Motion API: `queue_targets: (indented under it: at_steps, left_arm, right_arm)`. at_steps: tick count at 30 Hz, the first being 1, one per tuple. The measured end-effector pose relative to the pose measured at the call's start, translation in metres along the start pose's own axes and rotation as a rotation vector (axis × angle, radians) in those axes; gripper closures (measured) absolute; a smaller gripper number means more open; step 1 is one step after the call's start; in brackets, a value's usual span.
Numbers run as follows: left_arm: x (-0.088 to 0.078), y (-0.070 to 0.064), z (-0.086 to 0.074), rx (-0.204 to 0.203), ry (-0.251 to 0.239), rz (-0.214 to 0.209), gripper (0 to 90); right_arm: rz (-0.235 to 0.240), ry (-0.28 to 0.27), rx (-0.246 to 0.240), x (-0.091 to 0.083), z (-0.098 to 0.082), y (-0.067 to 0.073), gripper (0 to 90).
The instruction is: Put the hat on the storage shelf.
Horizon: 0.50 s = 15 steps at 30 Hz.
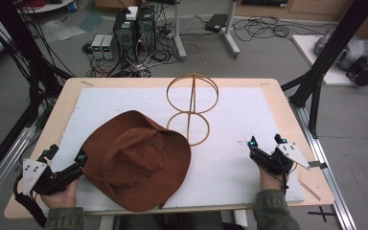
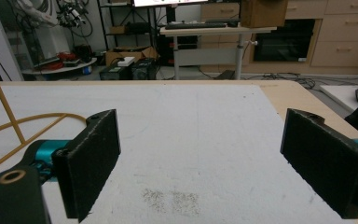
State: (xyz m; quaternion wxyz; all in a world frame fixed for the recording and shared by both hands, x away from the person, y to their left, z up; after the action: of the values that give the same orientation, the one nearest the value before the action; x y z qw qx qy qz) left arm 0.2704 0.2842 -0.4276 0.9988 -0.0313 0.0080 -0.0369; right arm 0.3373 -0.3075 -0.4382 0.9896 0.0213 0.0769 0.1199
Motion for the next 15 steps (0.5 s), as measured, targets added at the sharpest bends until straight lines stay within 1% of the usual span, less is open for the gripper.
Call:
queue_targets:
  at_steps: [1, 2, 3, 5, 6, 7, 8, 9, 13, 14, 15]
  left_arm:
    - [0.000, -0.002, 0.001, 0.018, 0.001, -0.009, 10.2]
    - [0.000, -0.006, 0.004, 0.027, 0.002, -0.032, 10.2]
    - [0.000, -0.006, 0.004, 0.027, 0.002, -0.032, 10.2]
    - [0.001, -0.012, 0.006, 0.026, 0.013, -0.063, 10.2]
    - [0.001, -0.014, 0.006, 0.030, 0.020, -0.073, 10.2]
    - [0.001, -0.014, 0.006, 0.030, 0.020, -0.073, 10.2]
    - [0.001, -0.015, 0.007, 0.025, 0.028, -0.081, 10.2]
    - [0.001, -0.018, 0.008, 0.020, 0.036, -0.105, 10.2]
    - [0.001, -0.023, 0.010, 0.027, 0.045, -0.129, 10.3]
    - [0.001, -0.024, 0.010, 0.029, 0.053, -0.138, 10.2]
    - [0.001, -0.024, 0.010, 0.029, 0.053, -0.138, 10.2]
  right_arm:
    - [0.000, 0.000, 0.000, 0.000, 0.000, 0.000, 11.1]
    - [0.000, -0.001, 0.006, 0.000, 0.000, 0.000, 11.1]
    - [0.000, -0.001, 0.006, 0.000, 0.000, 0.000, 11.1]
    - [-0.003, -0.001, 0.012, -0.001, 0.000, -0.001, 11.1]
    - [-0.004, 0.002, 0.015, -0.001, 0.000, -0.002, 11.1]
    - [-0.005, -0.003, 0.014, 0.000, 0.000, -0.003, 11.1]
    - [-0.005, -0.003, 0.014, 0.000, 0.000, -0.003, 11.1]
    - [-0.008, 0.000, 0.016, 0.000, 0.000, -0.004, 11.1]
    - [-0.007, 0.003, 0.013, 0.000, 0.000, -0.004, 11.1]
    - [-0.008, 0.000, 0.010, 0.001, 0.000, -0.004, 11.1]
    - [-0.008, 0.000, 0.010, 0.001, 0.000, -0.004, 11.1]
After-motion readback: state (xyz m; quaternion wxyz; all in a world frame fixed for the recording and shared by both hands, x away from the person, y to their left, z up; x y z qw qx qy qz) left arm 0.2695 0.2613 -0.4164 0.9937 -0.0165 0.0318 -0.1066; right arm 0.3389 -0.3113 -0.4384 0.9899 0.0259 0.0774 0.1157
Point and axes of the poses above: each handheld gripper's, and its own axes: x roughly forward along the jaws, z roughly out of its top, y roughly to its left, the point moved 5 cm from there along x, roughly forward along the jaws, and after that the axes turned 6 degrees about z, right-handed, at the moved point
